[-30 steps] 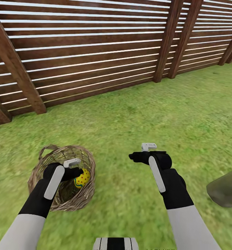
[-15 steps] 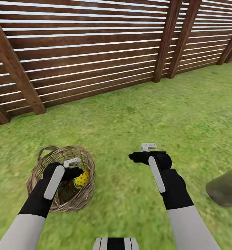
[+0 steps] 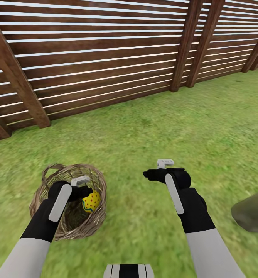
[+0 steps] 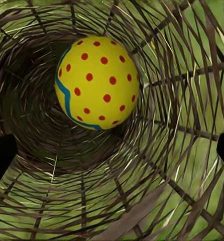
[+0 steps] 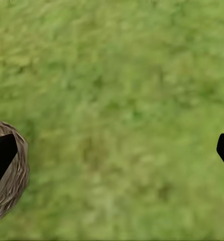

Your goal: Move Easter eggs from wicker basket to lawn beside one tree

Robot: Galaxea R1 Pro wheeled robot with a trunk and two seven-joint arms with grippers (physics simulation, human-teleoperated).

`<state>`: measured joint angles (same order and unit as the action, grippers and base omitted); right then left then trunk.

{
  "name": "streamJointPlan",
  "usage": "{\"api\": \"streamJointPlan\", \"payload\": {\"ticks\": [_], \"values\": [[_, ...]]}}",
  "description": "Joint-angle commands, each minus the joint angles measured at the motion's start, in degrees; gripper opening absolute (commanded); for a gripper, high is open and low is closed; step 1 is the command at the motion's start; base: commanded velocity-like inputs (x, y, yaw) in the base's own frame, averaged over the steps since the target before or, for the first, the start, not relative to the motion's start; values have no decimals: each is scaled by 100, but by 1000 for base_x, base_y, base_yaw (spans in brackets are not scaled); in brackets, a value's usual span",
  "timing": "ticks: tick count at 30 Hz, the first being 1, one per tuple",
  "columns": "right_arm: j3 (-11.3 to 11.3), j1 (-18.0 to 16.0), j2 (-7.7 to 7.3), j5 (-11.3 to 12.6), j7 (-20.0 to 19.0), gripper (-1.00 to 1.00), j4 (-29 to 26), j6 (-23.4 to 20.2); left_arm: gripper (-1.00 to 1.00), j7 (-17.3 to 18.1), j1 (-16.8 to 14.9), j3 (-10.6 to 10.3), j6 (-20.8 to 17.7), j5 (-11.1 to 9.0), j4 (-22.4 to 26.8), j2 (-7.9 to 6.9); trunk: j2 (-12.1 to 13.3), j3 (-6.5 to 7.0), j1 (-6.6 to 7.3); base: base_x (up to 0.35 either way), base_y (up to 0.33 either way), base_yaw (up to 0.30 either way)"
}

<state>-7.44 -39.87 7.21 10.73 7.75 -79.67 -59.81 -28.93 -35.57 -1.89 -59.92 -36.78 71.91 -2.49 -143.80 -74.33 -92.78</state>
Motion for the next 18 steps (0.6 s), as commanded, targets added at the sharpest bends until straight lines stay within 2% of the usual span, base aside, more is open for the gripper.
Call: {"api": "streamJointPlan", "payload": {"ticks": [1, 18], "values": [[-4, -3, 0, 60, 60, 100, -4, -19, 100, -58, -3, -13, -8, -57, 3, -6, -2, -5, 0, 108, 79, 0], [-12, 21, 8, 60, 52, 100, -12, -19, 100, -53, -3, -3, -8, -54, 1, -6, -2, -5, 0, 58, 36, 0]]}}
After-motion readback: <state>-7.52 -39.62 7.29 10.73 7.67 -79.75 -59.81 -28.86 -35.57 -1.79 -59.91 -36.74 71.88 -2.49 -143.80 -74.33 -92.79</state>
